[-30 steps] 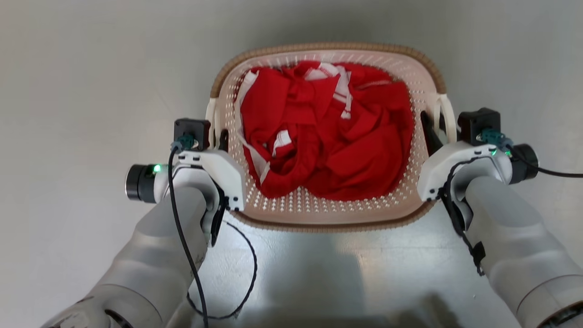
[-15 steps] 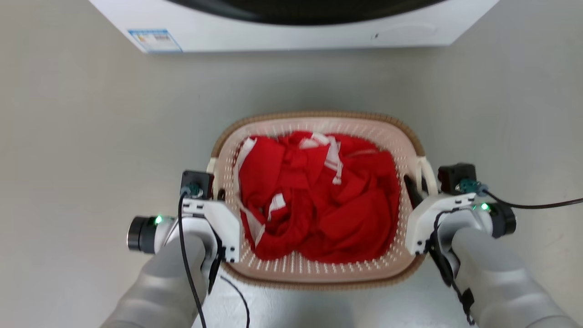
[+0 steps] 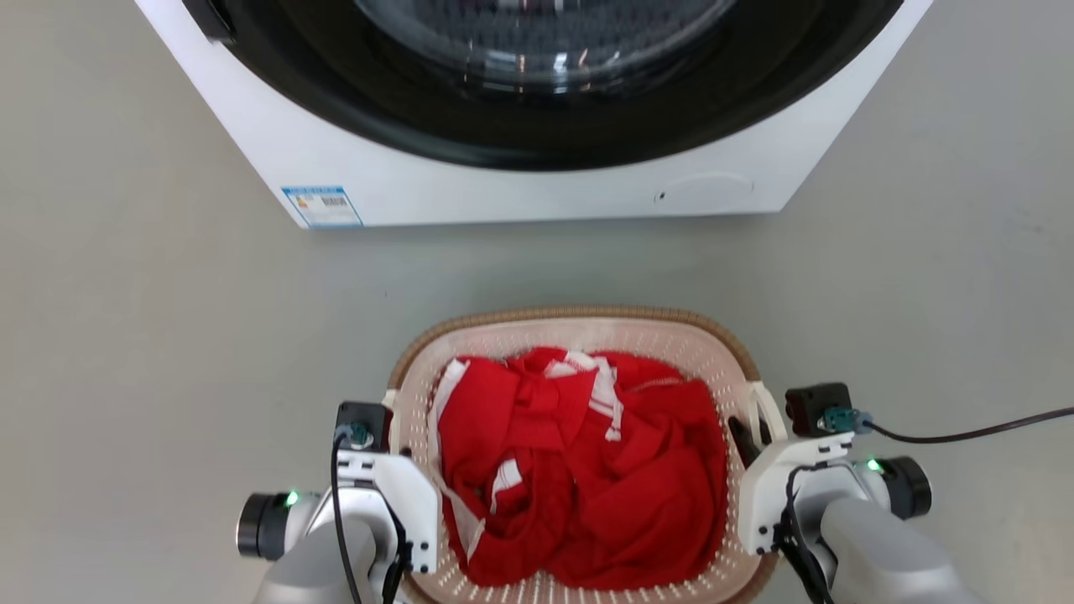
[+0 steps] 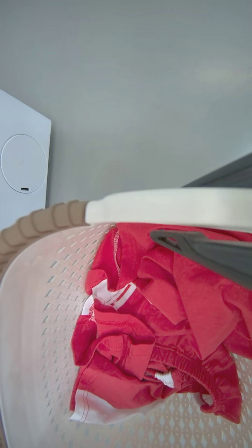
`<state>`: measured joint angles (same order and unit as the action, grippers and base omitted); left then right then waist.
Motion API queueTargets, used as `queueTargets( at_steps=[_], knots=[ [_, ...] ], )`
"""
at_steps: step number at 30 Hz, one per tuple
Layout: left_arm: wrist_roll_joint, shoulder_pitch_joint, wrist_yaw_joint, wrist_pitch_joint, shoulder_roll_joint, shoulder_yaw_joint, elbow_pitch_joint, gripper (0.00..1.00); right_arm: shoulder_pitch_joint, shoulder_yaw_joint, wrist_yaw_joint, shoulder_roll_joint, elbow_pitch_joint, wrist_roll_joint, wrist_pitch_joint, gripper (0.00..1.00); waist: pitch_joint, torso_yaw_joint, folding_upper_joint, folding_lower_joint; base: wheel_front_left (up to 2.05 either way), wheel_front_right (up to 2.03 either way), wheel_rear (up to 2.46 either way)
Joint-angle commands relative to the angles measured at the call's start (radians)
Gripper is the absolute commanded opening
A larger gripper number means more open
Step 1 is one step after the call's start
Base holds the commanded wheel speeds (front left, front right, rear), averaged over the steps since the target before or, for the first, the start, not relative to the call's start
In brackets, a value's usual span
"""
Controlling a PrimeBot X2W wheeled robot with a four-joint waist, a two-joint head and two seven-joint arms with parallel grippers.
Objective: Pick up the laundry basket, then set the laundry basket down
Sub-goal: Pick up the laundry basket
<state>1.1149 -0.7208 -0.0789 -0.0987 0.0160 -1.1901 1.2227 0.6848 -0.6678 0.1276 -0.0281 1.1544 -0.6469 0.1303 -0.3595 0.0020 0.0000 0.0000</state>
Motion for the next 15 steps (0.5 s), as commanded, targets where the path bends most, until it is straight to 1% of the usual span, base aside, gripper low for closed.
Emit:
queueTargets(
  at_steps=[1,7,15],
  knots=[
    [0.004,0.015,-0.016,-0.006,-0.066,0.008,0.035,0.0,-0.044,-0.022,0.003,-0.022,0.007,-0.008,-0.01,0.0,0.045,-0.002,0.0,0.0,0.0,0.0,0.0],
    [0.016,0.05,-0.009,0.005,-0.066,0.006,0.04,0.0,-0.072,-0.043,0.003,-0.022,0.013,-0.041,-0.03,0.0,0.109,-0.005,0.0,0.0,0.0,0.0,0.0],
    [0.019,0.079,0.005,0.051,-0.066,-0.01,0.048,0.0,-0.083,-0.076,0.003,-0.022,0.02,-0.087,-0.082,0.0,0.196,-0.011,0.0,0.0,0.0,0.0,0.0]
  ],
)
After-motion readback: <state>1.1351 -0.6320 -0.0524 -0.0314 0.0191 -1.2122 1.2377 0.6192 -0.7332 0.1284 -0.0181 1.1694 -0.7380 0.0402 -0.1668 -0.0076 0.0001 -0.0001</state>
